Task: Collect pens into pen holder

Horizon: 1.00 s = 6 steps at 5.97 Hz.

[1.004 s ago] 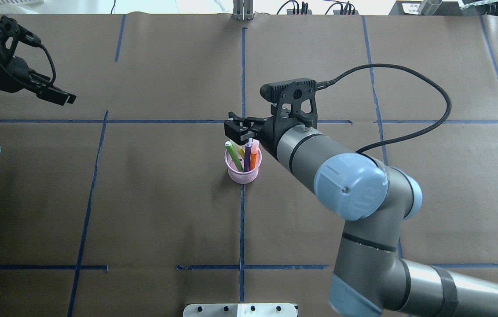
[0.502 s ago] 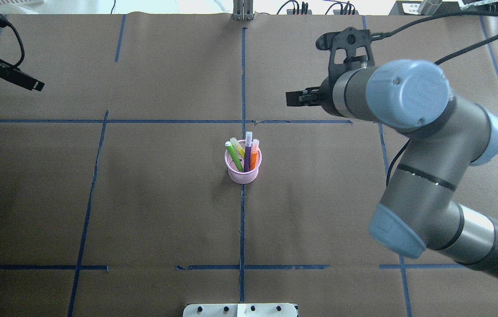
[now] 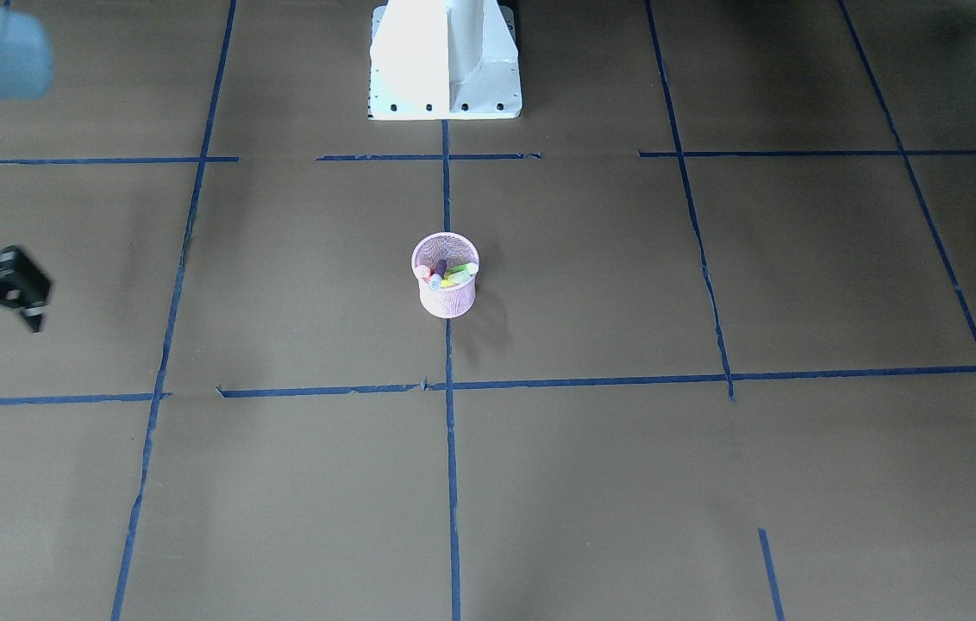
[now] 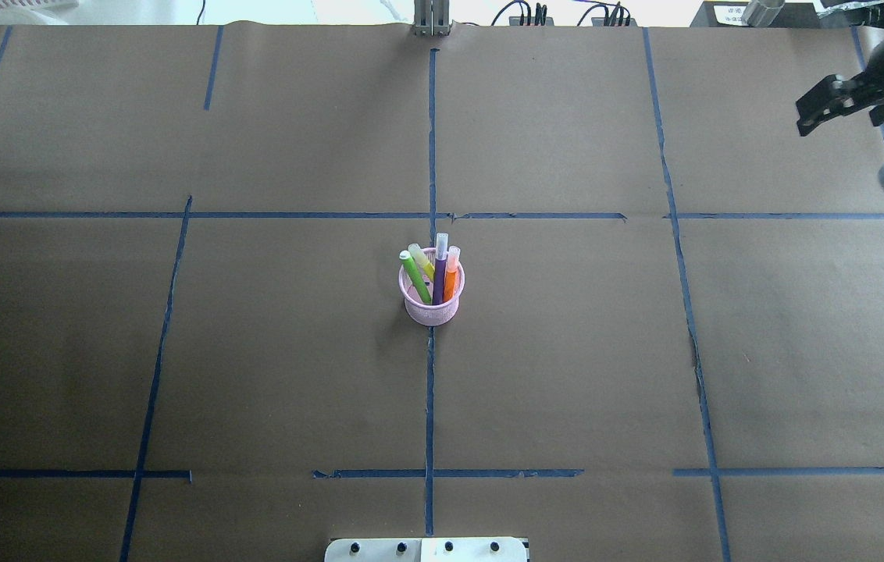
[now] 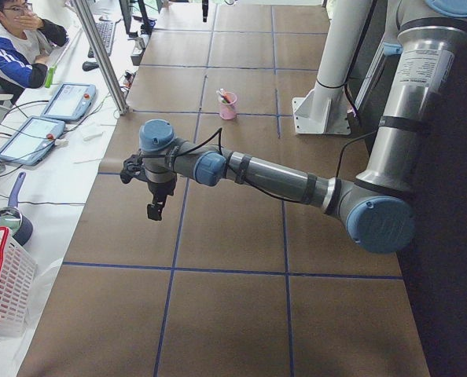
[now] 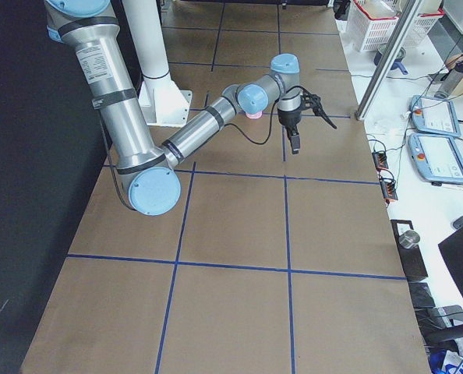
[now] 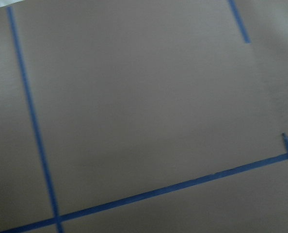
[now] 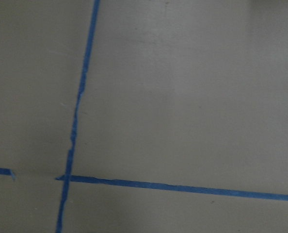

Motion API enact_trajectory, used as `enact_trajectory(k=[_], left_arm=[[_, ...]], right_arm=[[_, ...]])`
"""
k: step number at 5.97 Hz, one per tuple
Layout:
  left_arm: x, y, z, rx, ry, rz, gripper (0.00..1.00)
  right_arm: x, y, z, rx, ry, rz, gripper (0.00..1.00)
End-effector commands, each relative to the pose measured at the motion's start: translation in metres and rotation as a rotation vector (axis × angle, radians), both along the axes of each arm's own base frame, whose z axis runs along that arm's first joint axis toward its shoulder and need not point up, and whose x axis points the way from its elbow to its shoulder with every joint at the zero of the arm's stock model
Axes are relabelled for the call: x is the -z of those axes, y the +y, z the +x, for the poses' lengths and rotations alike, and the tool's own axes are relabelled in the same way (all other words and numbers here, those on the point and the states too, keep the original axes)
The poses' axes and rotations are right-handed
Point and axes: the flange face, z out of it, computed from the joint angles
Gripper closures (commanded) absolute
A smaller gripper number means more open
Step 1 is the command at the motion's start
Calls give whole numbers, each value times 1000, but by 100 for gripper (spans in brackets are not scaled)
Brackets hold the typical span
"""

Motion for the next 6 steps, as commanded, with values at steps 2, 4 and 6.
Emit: enact_trajectory(k=[2,4,6], left_arm=[[-90,50,-67,31,10,-119,0],[-115,73,-60,15,113,-182,0],[-134,88,-60,13,107,-205,0]], right_arm=[[-139,20,131,20,-68,-100,0],[-198,67,180,46,-169,-97,0],[-216,85,197,12,-166,-116,0]])
